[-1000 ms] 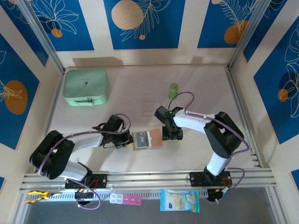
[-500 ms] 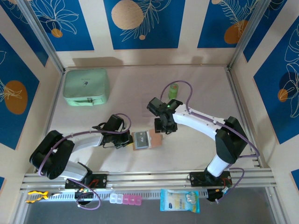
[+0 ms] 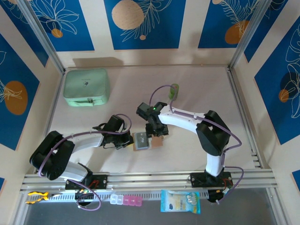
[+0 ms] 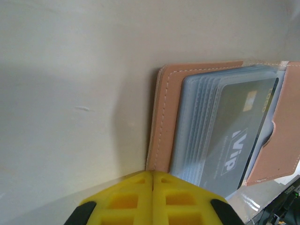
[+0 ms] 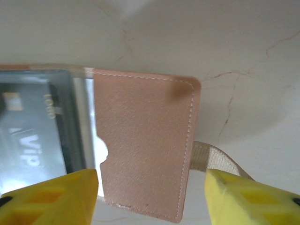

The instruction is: Take the credit cards out of the card holder

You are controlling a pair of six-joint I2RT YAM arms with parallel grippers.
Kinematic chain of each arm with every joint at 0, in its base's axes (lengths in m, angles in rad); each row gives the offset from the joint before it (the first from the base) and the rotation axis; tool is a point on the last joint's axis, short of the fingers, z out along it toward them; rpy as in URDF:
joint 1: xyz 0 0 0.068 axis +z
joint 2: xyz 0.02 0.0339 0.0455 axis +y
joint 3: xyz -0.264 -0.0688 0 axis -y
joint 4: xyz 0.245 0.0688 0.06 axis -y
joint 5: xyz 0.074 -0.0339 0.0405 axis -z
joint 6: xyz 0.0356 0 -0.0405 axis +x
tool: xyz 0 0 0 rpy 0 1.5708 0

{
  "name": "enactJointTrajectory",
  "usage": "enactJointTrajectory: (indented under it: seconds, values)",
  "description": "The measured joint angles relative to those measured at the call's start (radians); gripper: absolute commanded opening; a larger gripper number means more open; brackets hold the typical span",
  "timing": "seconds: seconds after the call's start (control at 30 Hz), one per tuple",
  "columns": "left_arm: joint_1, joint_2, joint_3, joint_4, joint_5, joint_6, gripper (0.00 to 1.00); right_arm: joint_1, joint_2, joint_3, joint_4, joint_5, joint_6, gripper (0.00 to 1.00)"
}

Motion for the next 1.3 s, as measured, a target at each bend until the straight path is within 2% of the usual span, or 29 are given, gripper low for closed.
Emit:
enactJointTrajectory:
  seconds: [0.43, 1.03, 1.3]
  values:
    - [0.0, 0.001, 0.0, 0.0, 0.0, 0.0, 0.01, -0.053, 0.055, -0.082, 0.074, -0.028, -0.002, 0.7]
    - [0.0, 0.001, 0.002, -0.005, -0.003, 0.001, 0.01, -0.065, 0.033, -0.142, 0.148, -0.068, 0.012, 0.71]
    - [0.0, -0.022, 0.037, -0.081, -0.026, 0.025, 0.01, -0.065, 0.022, -0.15, 0.156, -0.068, 0.025, 0.7]
